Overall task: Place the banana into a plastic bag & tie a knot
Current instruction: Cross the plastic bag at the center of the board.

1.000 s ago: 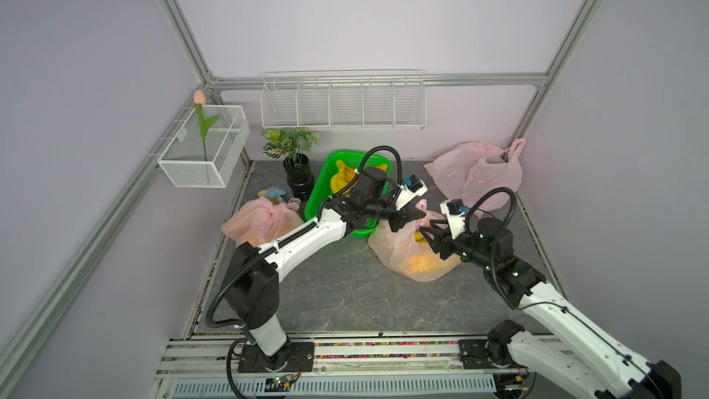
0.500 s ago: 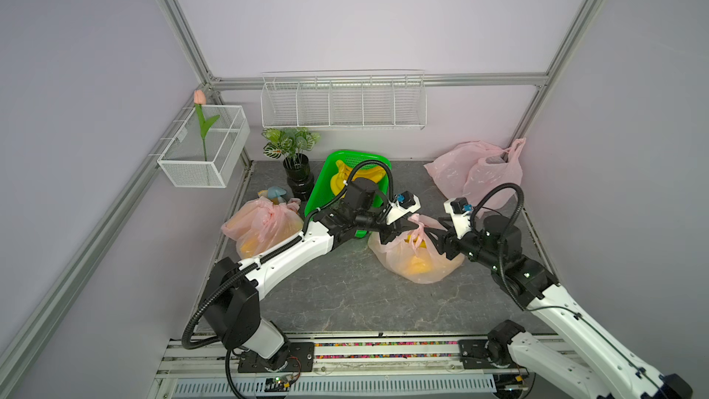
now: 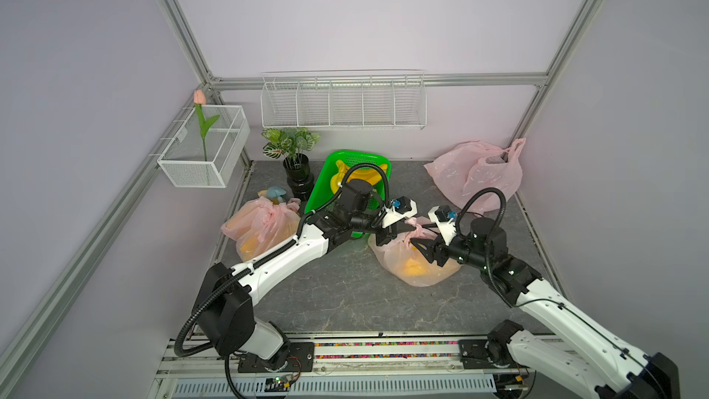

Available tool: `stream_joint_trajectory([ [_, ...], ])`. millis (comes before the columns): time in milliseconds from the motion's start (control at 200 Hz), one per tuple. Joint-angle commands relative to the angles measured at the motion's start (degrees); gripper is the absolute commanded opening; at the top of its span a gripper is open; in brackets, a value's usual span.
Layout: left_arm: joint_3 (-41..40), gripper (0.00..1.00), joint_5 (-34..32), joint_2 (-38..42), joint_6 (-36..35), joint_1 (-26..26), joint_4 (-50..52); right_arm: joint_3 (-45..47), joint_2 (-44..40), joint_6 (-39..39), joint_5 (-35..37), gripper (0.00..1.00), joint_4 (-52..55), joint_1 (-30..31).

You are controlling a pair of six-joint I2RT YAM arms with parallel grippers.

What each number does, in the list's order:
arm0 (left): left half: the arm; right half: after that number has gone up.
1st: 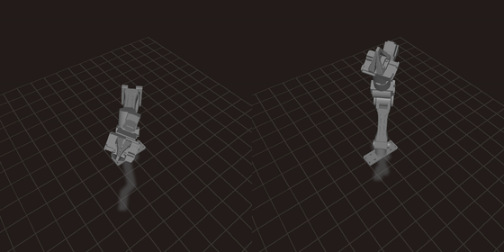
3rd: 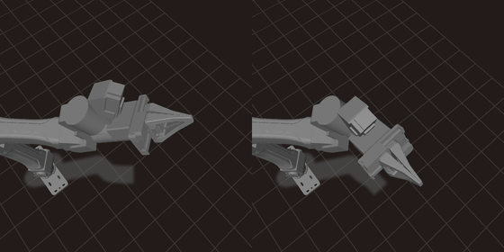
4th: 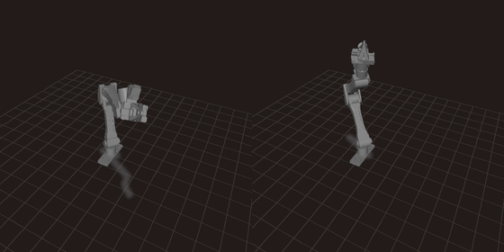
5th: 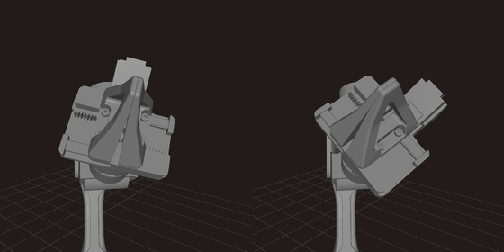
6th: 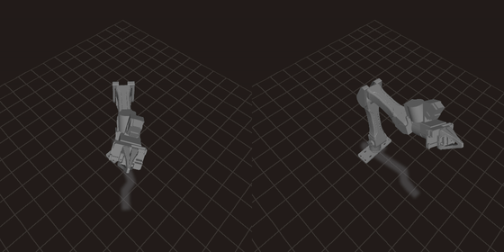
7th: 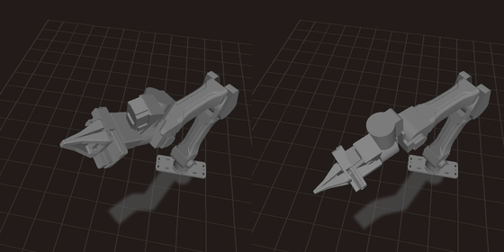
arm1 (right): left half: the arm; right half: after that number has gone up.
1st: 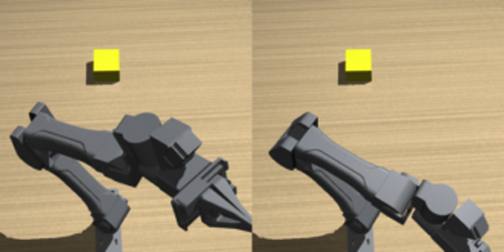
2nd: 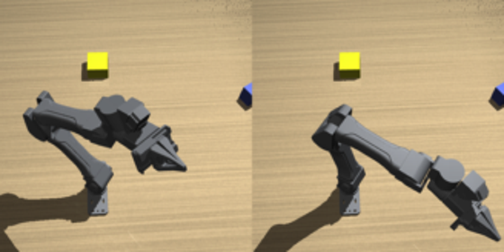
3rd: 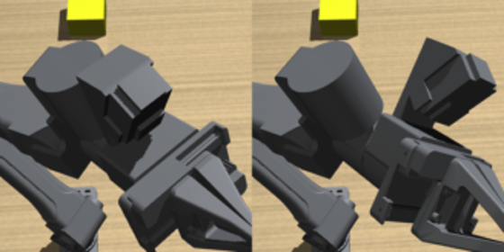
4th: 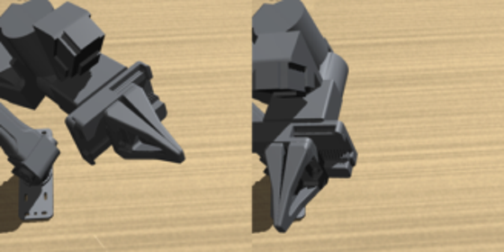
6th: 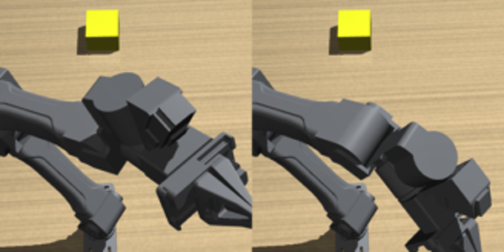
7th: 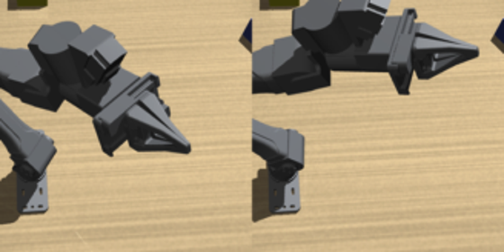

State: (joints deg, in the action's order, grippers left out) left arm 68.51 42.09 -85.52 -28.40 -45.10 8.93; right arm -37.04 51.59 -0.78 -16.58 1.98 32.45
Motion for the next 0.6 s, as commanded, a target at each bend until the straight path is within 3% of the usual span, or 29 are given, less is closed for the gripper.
stream_joint_trajectory([
  [0,0.6,0.0,2.4,-0.4,-2.9,0.3,1.0,0.8,1.1,1.7,-0.8,0.64,-2.7,0.6],
  [165,1.5,0.0,5.7,-0.8,-4.7,0.3,3.3,0.4,2.4,2.0,0.6,0.58,-3.8,1.7],
  [595,3.3,0.0,6.9,-1.3,-4.9,0.3,5.8,-0.9,2.6,2.0,8.8,0.18,-3.6,2.4],
])
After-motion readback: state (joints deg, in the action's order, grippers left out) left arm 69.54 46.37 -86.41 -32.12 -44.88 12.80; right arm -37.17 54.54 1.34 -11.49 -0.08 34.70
